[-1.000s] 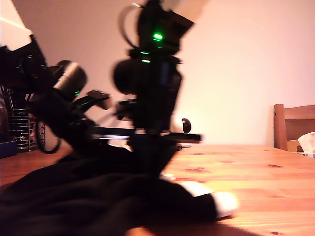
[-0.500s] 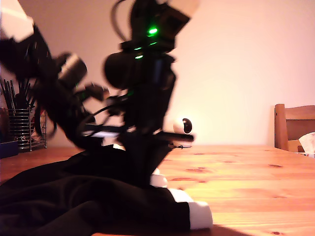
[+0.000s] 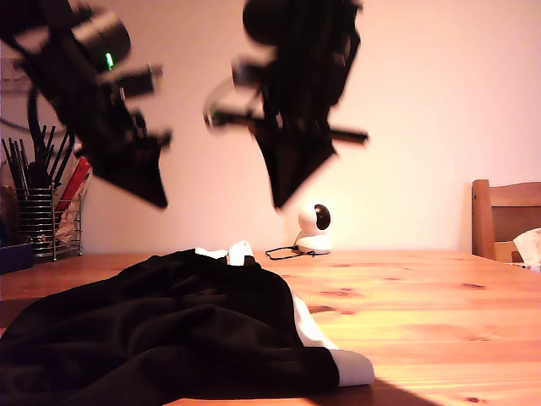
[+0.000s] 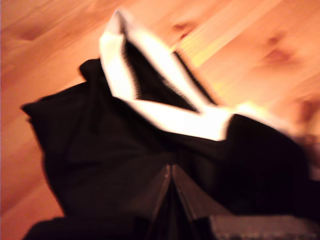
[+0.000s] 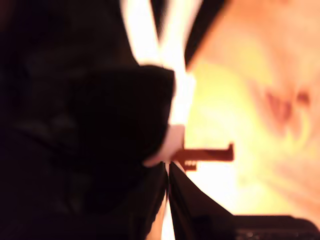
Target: Fold the shorts in front of you. After folding it, place it to the right side.
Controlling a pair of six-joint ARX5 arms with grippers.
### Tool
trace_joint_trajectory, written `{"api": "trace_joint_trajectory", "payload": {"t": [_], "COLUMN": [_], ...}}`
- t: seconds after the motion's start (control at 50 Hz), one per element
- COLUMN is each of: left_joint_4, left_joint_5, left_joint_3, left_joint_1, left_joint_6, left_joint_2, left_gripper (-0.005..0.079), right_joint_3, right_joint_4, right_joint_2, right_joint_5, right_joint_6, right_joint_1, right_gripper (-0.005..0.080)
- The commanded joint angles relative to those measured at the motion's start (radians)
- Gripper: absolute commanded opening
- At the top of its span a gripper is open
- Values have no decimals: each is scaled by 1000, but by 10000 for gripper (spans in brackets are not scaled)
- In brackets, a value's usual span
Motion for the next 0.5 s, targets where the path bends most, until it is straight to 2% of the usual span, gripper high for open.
{"api": "trace_joint_trajectory", "payload": {"t": [0.0,0.22,0.34,0.48], "left_joint_4": [-19,-1,31,49], "left_joint_5": [19,74,98,108], "left_joint_3": [-12,-144,-253,-399], "left_joint_1": [22,65,66,64], "left_joint_6": [-27,-89,-129,-229], "left_joint_2": [-23,-150,-250,-366], "left_gripper": [-19,-19,-19,-19], "right_joint_3": [-60,-323,-451,-570], "right_joint_4": [32,248,336,393], "right_joint_2": [-40,-219,-307,-371], "right_joint_5": [1,-6,-44,-106], "right_joint_6": [-18,-45,-72,-71], "right_joint_1": [2,2,2,2], "right_gripper": [-11,-11,-11,-11]}}
